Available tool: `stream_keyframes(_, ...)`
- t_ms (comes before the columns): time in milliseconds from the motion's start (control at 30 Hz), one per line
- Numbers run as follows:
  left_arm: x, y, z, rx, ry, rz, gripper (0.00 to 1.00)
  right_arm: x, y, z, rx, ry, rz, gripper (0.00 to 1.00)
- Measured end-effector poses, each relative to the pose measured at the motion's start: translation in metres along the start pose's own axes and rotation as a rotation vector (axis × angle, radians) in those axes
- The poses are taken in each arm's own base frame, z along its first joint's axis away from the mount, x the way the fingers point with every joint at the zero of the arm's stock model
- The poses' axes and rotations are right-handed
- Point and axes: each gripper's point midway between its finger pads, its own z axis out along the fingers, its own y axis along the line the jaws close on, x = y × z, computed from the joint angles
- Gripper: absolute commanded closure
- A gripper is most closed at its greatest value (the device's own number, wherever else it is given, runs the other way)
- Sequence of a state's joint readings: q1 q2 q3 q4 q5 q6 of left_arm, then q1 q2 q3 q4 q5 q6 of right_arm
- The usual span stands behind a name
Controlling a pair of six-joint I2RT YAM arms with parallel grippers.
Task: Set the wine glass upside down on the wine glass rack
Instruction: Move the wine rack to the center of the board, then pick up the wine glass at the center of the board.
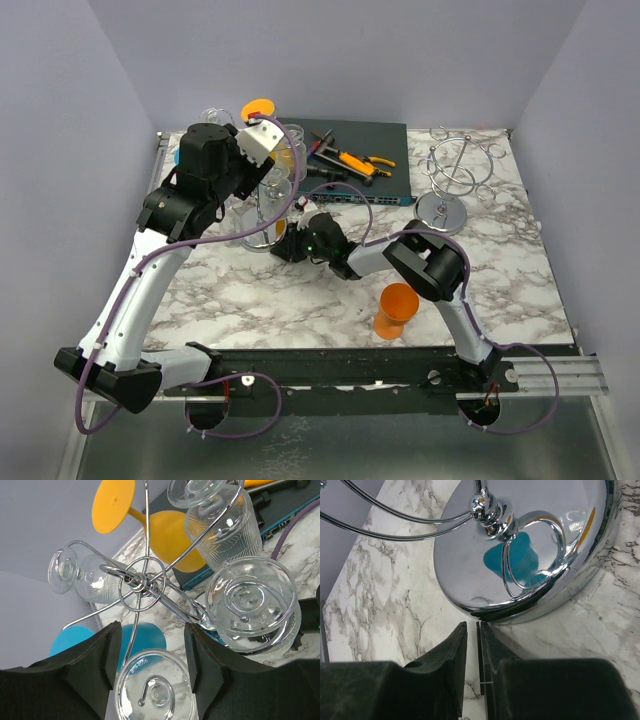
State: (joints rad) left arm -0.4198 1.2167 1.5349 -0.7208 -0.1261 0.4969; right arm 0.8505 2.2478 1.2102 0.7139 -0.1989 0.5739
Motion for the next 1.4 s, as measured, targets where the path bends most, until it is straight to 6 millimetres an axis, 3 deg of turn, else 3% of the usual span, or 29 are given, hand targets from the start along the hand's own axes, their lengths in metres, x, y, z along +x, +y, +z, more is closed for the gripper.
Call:
stream_keyframes(167, -0.004, 0.003, -0.002, -0.006, -0.009, 0.004, 0.26, -0.003, -0.001, -0.003, 0.011, -0.005, -0.018, 0.64)
stream_keyframes(300, -0.022, 0.015, -0.013, -0.036, -0.056, -0.002, 0.18, -0.017, -0.012, -0.019, 0.07, -0.019, -0.05, 0.49)
stream_keyframes(500, -0.048, 0.031, -0.034, -0.077, -0.139, -0.02, 0.1, -0.067, 0.007, -0.054, 0.09, -0.075, -0.121, 0.35)
stream_keyframes(767, -0.065, 0.03, -0.059, -0.048, -0.218, -0.086, 0.01, -0.122, 0.051, -0.12, 0.11, -0.104, -0.175, 0.28)
stream_keyframes(967, -0.086, 0.012, -0.075, 0.079, -0.294, -0.171, 0.04, -0.159, 0.043, -0.193, 0.281, -0.097, -0.142, 0.3)
stream_keyframes(1167, -0.085, -0.021, -0.063, 0.245, -0.278, -0.207, 0.08, -0.191, 0.028, -0.267, 0.49, -0.085, -0.1, 0.33)
stream_keyframes(1300, -0.092, -0.033, -0.039, 0.328, -0.232, -0.234, 0.11, -0.193, 0.031, -0.301, 0.585, -0.028, -0.088, 0.35)
stream_keyframes(1400, -0.11, -0.033, -0.017, 0.364, -0.219, -0.26, 0.12, -0.186, 0.032, -0.317, 0.626, 0.022, -0.067, 0.37)
